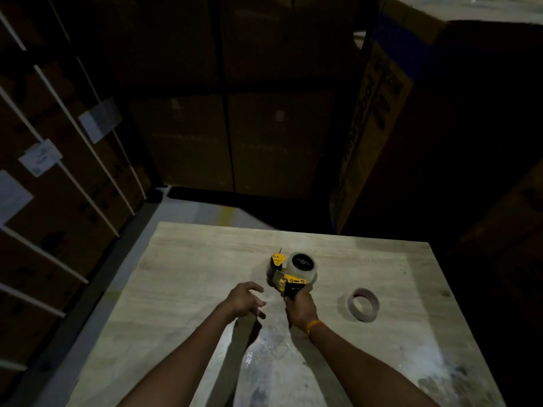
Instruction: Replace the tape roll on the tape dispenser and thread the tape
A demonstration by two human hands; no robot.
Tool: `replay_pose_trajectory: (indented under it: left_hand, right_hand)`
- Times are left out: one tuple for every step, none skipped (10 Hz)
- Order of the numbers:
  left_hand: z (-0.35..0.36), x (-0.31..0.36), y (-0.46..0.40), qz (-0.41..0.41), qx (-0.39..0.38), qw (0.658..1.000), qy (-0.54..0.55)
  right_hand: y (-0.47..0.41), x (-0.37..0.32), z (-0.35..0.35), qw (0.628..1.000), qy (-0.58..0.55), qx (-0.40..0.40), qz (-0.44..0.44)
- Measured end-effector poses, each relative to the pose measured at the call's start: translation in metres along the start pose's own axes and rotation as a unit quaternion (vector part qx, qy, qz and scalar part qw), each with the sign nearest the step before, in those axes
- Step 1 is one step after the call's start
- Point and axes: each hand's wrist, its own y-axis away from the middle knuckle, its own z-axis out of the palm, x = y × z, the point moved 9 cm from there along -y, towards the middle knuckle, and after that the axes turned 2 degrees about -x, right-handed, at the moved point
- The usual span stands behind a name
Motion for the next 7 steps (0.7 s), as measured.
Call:
replay_pose_trajectory:
  left_hand:
    - [-0.004, -0.007, -0.006, 0.01, -0.004, 0.999, -0.03]
    - [-0.008, -0.012, -0.013, 0.025, -0.001, 0.995, -0.095]
    - [-0.012, -0.015, -0.019, 0.05, 0.001, 0.99, -0.134]
    - [-0.014, -0.016, -0.023, 0.061, 0.006, 0.986, -0.158]
    - [-0.012, -0.005, -0.022, 0.076, 0.02, 0.98, -0.183]
    - [-0.007, 0.004, -0.024, 0.095, 0.033, 0.974, -0.201]
    - [-0.004, 0.011, -0.03, 0.109, 0.037, 0.971, -0.212]
  right_hand:
    - [0.001, 0.0, 0.007, 1.0, -0.007, 0.012, 0.011]
    - [-0.004, 0.006, 0.017, 0.999, -0.021, 0.018, 0.02]
    - [-0.009, 0.013, 0.027, 0.999, -0.04, 0.011, 0.014]
    - [0.007, 0.0, 0.019, 0.999, -0.046, -0.005, 0.015]
    - [0.018, -0.001, 0.01, 0.999, -0.032, -0.011, 0.02]
    - [0.019, -0.003, 0.001, 1.0, 0.005, 0.002, 0.001]
    - [0.013, -0.007, -0.019, 0.996, 0.063, 0.048, -0.035]
